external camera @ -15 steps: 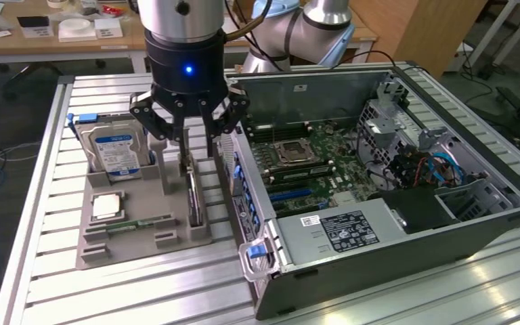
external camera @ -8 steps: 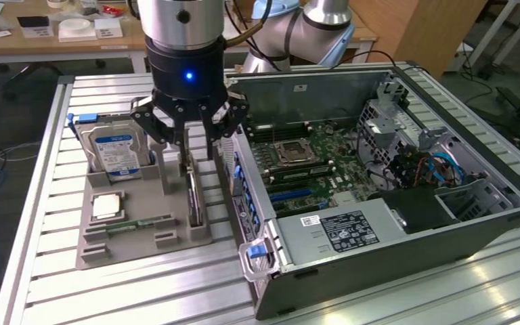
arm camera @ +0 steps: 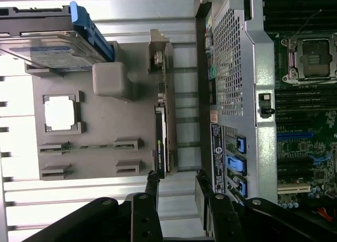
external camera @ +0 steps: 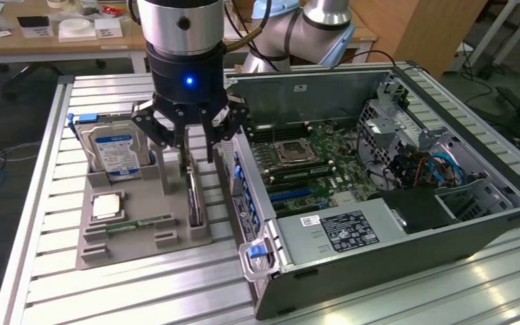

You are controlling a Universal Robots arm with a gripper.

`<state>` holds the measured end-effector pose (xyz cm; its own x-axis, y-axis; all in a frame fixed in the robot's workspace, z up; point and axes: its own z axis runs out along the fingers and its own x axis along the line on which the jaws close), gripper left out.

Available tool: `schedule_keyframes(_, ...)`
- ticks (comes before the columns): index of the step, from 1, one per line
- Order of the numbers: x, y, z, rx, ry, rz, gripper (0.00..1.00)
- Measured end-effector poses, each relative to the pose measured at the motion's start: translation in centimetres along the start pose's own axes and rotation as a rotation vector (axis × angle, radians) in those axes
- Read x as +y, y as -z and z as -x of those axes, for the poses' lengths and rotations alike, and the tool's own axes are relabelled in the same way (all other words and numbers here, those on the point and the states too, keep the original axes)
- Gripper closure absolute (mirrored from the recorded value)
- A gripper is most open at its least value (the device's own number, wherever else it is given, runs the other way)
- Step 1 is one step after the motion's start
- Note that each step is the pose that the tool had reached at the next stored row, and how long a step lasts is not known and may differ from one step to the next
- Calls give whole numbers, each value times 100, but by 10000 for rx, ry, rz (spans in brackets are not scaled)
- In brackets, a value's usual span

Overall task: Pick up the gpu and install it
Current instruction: 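Pick up the gpu and move the gpu toward the slot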

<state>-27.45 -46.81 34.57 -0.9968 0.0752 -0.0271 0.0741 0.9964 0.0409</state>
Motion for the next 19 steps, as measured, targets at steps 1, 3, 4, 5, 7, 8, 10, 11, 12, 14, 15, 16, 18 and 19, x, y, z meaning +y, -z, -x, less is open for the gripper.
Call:
schedule_keyframes(1, 0, -1, 0, -1, 0, 1, 58)
schedule_keyframes(3, 0, -5, 0, -4, 0, 2, 58)
schedule_keyframes(4, 0, -13, -1, -10, 0, 6, 58)
schedule_keyframes(5, -1, -20, -1, -9, 1, 4, 58)
schedule_keyframes(7, -1, -35, -2, -10, 1, 3, 58)
schedule_keyframes(8, -1, -39, -2, -9, 1, 2, 58)
schedule_keyframes(10, -2, -46, -2, -9, 1, 1, 58)
schedule_keyframes(11, -2, -52, -2, -9, 1, 2, 58)
schedule_keyframes(12, -2, -52, -2, -9, 1, 1, 58)
schedule_keyframes(14, -2, -53, -2, -9, 1, 2, 58)
schedule_keyframes(15, -2, -53, -2, -9, 0, 2, 58)
schedule_keyframes(16, -2, -52, -2, -9, 0, 2, 58)
schedule_keyframes(18, -2, -57, -2, -11, 1, 4, 58)
schedule_keyframes(19, -3, -64, -2, -12, 1, 5, 58)
